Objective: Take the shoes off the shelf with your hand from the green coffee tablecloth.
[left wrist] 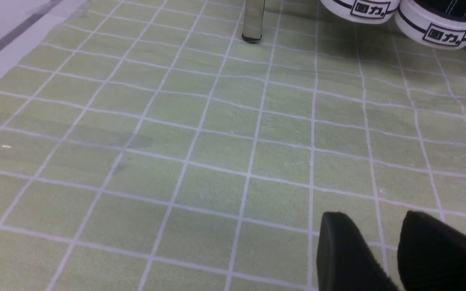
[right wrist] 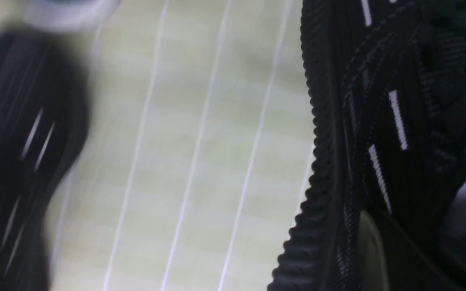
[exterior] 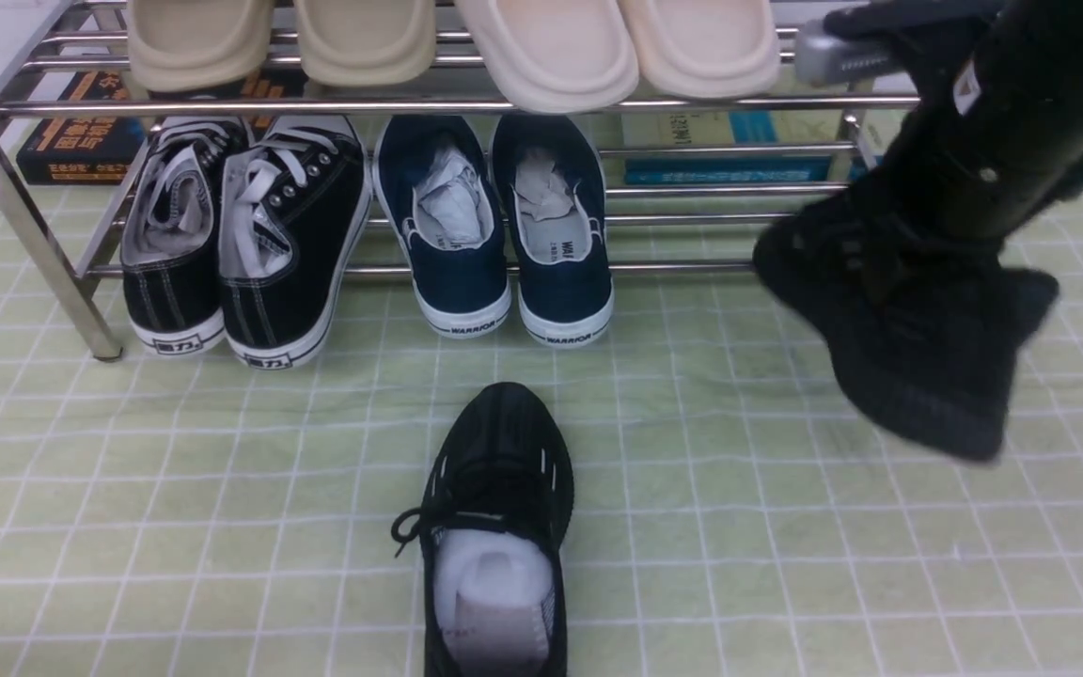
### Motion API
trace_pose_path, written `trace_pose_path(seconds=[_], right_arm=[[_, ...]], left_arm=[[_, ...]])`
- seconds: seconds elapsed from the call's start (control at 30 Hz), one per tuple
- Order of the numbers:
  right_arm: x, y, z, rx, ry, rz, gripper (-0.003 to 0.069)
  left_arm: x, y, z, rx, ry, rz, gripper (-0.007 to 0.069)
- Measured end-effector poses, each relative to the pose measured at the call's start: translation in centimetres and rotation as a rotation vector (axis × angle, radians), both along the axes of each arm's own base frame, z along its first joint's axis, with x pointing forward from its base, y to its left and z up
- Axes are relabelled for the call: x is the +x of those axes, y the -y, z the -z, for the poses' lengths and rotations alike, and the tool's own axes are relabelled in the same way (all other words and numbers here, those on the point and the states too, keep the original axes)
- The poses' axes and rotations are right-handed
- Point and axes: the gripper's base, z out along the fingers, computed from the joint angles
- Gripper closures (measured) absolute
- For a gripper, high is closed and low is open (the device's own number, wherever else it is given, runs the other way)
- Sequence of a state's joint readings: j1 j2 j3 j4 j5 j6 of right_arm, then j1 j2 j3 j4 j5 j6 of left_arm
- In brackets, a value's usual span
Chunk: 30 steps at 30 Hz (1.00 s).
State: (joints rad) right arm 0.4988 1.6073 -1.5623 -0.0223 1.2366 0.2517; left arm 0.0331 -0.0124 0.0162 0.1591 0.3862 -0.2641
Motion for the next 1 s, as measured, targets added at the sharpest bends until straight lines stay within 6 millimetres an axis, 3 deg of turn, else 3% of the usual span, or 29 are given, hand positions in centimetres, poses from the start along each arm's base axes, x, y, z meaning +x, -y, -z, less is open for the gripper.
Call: trace_pose_path(seconds=[0.2,0.27,0.4,0.5,0.7,1.0], right_arm=[[-4.7,-3.8,-1.4,0.03,0.014,-0.129,0.0653],[-5.9,-4.9,-1.1,0.031,0.006,-0.145,0.0652],[-8.7,-7.5,1.3,-0.038,-0.036,-0.164,0.0652],[-8.8,-8.1,2.4,-0.072,-0.033,-0.142,0.0652],[-6.8,-9.1,4.6,-0.134,0.053,-0.062,0.0652],[-5.6,-11.7,8.1,-0.077,0.006,-0.065,0.0648]], left_arm=[[0.0,0.0,0.0,0.0,0.0,0.0,0.0383],[0.0,0.0,0.0,0.0,0.0,0.0,0.0383],[0.0,0.0,0.0,0.0,0.0,0.0,0.0383],[0.0,0.0,0.0,0.0,0.0,0.0,0.0383],[0.0,0.0,0.0,0.0,0.0,0.0,0.0383],[0.0,0.0,0.0,0.0,0.0,0.0,0.0383]])
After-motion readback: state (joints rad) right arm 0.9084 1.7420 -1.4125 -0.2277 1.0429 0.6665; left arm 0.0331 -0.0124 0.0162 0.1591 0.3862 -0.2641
